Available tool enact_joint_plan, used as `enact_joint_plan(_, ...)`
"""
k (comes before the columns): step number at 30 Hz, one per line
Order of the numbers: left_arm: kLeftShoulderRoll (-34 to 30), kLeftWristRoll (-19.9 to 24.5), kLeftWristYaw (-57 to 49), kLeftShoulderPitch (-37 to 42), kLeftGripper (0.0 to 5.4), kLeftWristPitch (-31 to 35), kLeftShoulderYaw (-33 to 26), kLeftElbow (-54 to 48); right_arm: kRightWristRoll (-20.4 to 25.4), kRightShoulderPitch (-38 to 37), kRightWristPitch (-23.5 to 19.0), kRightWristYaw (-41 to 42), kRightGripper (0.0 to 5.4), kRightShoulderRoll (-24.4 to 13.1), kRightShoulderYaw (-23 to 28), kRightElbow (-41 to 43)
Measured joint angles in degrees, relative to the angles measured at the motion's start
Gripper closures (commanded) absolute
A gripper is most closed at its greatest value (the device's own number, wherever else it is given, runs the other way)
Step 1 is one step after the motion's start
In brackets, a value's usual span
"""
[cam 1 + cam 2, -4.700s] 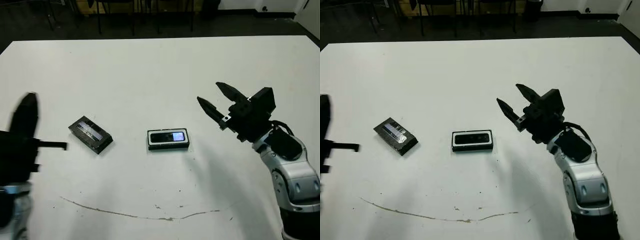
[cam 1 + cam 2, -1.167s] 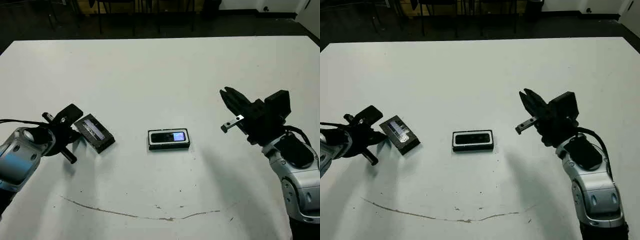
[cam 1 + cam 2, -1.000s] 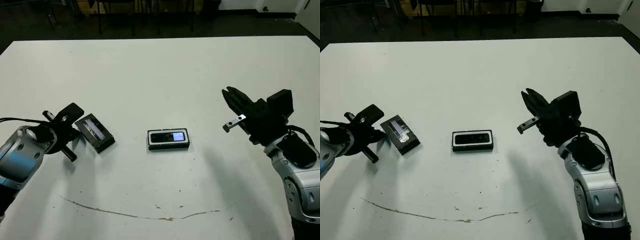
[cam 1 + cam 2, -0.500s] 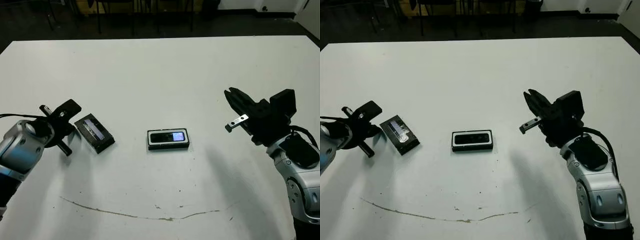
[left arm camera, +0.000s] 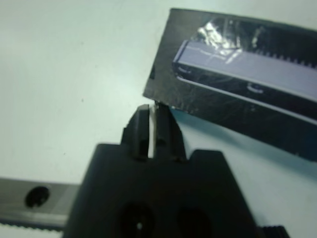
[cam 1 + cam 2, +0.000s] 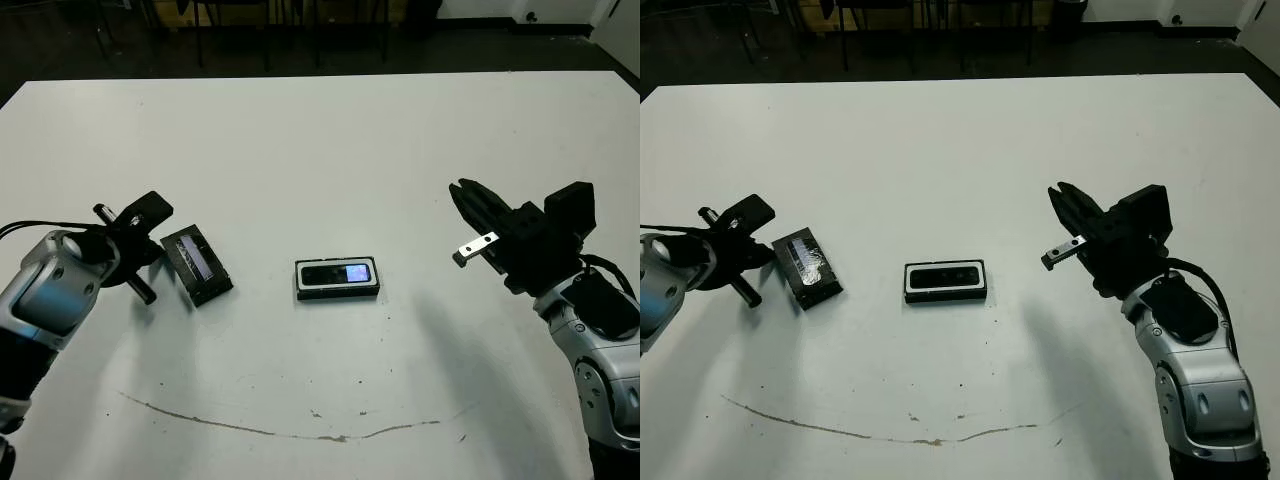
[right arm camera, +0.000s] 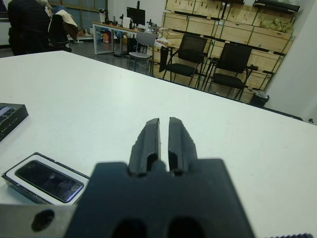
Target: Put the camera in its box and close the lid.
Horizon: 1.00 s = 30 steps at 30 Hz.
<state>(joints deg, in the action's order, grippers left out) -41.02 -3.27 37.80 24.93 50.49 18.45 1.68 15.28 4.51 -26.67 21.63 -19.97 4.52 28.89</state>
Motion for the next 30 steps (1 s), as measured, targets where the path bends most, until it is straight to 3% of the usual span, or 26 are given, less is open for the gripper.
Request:
enact_joint_plan(13, 3.3, -2.5, 1.7, 6.3, 5.40, -4.9, 2.9, 9.2, 0.8, -2.1, -0.2, -0.6, 5.38, -0.3, 0.3, 1.3)
enact_joint_plan(21, 5.4, -4.2, 3.7, 9.6, 5.40, -8.1, 4.3, 13.7, 0.9, -3.1, 1.8, 0.0, 5.38, -0.3, 0.3, 0.2)
enact_joint_plan(30, 7.4, -4.9, 6.8, 10.7, 5.40, -9.2, 4.6, 13.6, 1.0, -3.1, 1.3, -0.3, 5.38, -0.3, 0.3, -0.1)
